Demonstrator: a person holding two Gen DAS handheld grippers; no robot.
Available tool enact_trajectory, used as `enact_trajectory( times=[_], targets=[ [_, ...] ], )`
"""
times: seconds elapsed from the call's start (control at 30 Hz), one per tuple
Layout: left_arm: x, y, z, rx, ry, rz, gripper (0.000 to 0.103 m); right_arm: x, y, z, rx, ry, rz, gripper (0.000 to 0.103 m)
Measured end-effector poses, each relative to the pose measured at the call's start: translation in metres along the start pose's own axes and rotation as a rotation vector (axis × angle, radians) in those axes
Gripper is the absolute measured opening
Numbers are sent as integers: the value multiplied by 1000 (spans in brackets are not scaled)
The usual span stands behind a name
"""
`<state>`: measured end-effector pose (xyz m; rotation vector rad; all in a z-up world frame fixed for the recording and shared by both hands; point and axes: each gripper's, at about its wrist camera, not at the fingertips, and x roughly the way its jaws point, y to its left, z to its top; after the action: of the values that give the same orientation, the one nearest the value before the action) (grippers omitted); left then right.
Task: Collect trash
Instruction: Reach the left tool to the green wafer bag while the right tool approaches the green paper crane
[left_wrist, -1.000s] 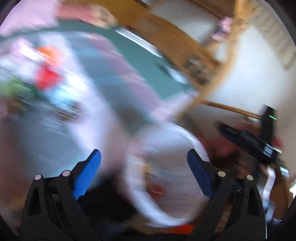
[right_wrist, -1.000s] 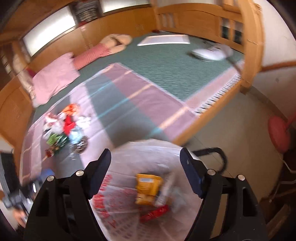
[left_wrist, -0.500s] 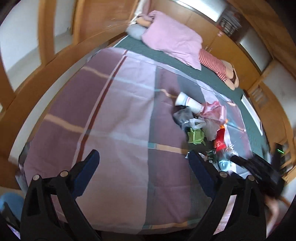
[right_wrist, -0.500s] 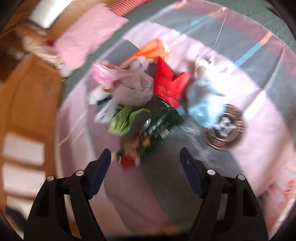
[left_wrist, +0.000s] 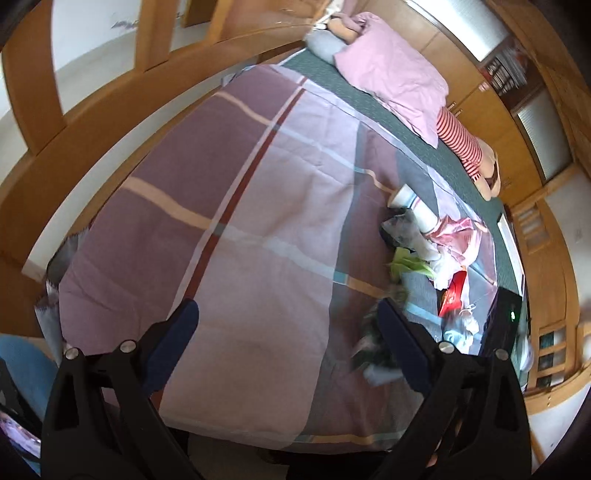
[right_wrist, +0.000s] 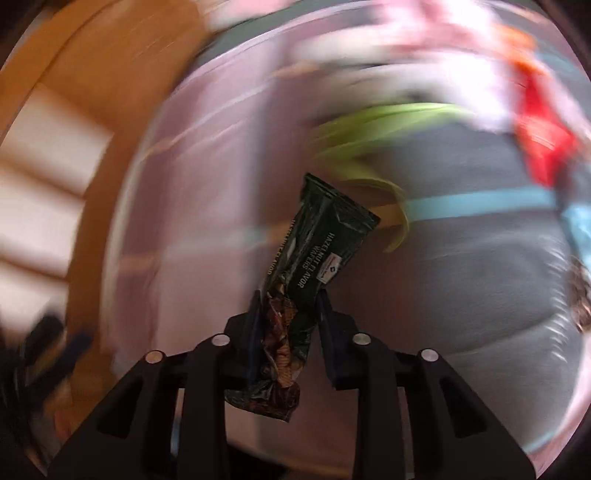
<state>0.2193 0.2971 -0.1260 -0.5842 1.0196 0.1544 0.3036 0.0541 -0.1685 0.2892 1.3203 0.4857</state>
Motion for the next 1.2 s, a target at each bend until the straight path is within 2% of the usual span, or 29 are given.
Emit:
enact_trajectory(
  times=[0.03,0.07,0.1,0.13,0.2,0.23,0.3,0.37,0.5,0.57,0.67,0.7,0.87,0.9,1.07,1.2],
  targets=[
    [0,1,0,-9,3,3,96,2,13,-3,-69,27,34,50],
    [2,5,0,-23,8,5,96,3,25,-4,-132,39,49,55],
    [3,8,0,-38,14,6,96,-2,31,-5,-163,6,28,63],
    [5,13,-1,-64,27,5,96,-8,31,-3,-167,-36,0,64],
    [9,19,-1,-97,44,4,96,-27,19,6,-94,-154,-44,65],
    [11,22,-2,-115,54,1,96,-35,8,12,-34,-208,-67,69],
    [13,24,-3,-131,71,-6,96,-45,-19,30,96,-296,-165,71],
    [16,22,-5,-131,81,-10,97,-39,-36,51,144,-306,-247,71],
    [25,15,-10,-98,116,-12,97,-8,-44,75,136,-271,-323,72],
    [33,14,-12,-100,139,-6,97,9,-42,71,108,-242,-275,71],
    [43,17,-13,-125,169,-11,97,12,-29,69,13,-213,-291,28],
    [45,18,-14,-136,176,-14,97,17,-28,69,-12,-202,-305,23],
    [53,15,-19,-130,191,4,97,10,-21,50,-23,-158,-276,22],
    [54,16,-20,-133,196,5,97,5,-23,44,-20,-145,-267,14],
    [55,18,-21,-151,198,8,97,10,-22,18,-7,-10,-176,12],
    [53,18,-21,-154,193,11,97,8,-5,9,-79,-17,-178,11]
  ],
)
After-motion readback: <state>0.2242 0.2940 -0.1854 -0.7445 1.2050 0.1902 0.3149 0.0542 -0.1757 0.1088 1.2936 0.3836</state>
